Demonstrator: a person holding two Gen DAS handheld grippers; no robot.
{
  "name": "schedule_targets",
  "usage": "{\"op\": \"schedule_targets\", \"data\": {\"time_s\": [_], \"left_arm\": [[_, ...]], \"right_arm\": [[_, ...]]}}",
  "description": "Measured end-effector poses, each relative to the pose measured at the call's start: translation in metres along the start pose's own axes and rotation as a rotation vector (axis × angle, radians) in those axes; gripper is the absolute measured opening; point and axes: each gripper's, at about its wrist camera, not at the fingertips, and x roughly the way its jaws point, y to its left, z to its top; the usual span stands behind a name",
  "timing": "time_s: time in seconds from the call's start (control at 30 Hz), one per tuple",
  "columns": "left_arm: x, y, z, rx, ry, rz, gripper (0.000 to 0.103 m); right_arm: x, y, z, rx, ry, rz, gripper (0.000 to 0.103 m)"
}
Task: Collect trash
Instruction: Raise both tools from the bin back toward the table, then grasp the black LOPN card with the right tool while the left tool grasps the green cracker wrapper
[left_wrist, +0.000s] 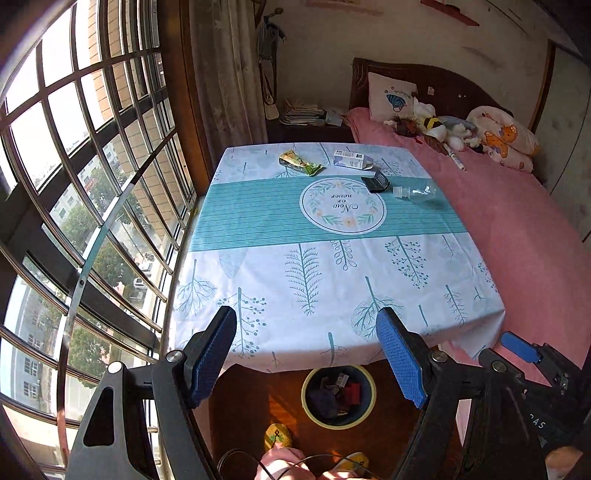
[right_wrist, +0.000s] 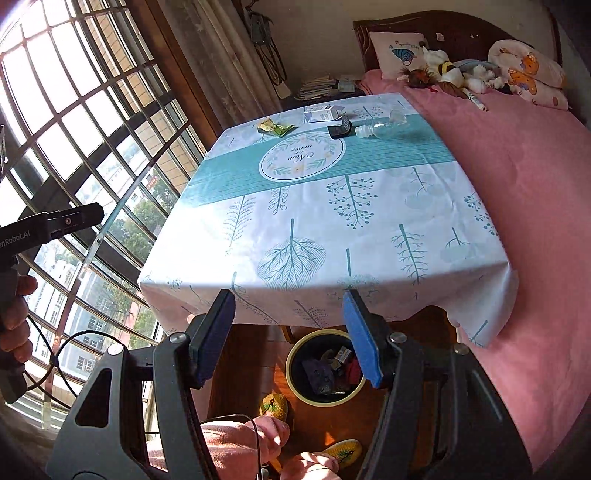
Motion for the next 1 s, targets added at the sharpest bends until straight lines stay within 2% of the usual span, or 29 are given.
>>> {"op": "schedule_targets", "data": {"time_s": [0.27,0.4,0.5,0.63,0.77,0.9,1.0], "left_arm": [[-0.011,0.013,0.070,-0.011,-0.004,-0.012,0.080],[0.009,0.022,0.113,0.005,0.013,-0.006,0.080],[0.034,0.031,0.152,0.018,0.030,-0.027,0.080],[0.092,0.040,0.214,0.079,0.040,-0.044,0.080],[0.177,0.051,0.280,0.127,0.118,-0.090,0.080],[0.267,0.061,0.339,0.182,0.179,-0.117,0.080],[0.338,0.069,0.369,0.191,0.241,-0.141,0.080]], "right_arm": [[-0.006,0.017,0.079,-0.101,-0.059,-0.018,0.058],[0.007,0.020,0.122,-0.140,-0.077,-0.033,0.058],[0.033,0.016,0.159,-0.149,-0.054,-0.064,0.058],[0.077,-0.001,0.209,-0.110,-0.028,-0.082,0.052],[0.131,-0.019,0.263,-0.065,0.000,-0.121,0.050],[0.210,-0.042,0.317,-0.007,0.072,-0.149,0.048],[0.280,-0.060,0.349,0.018,0.137,-0.180,0.042]]}}
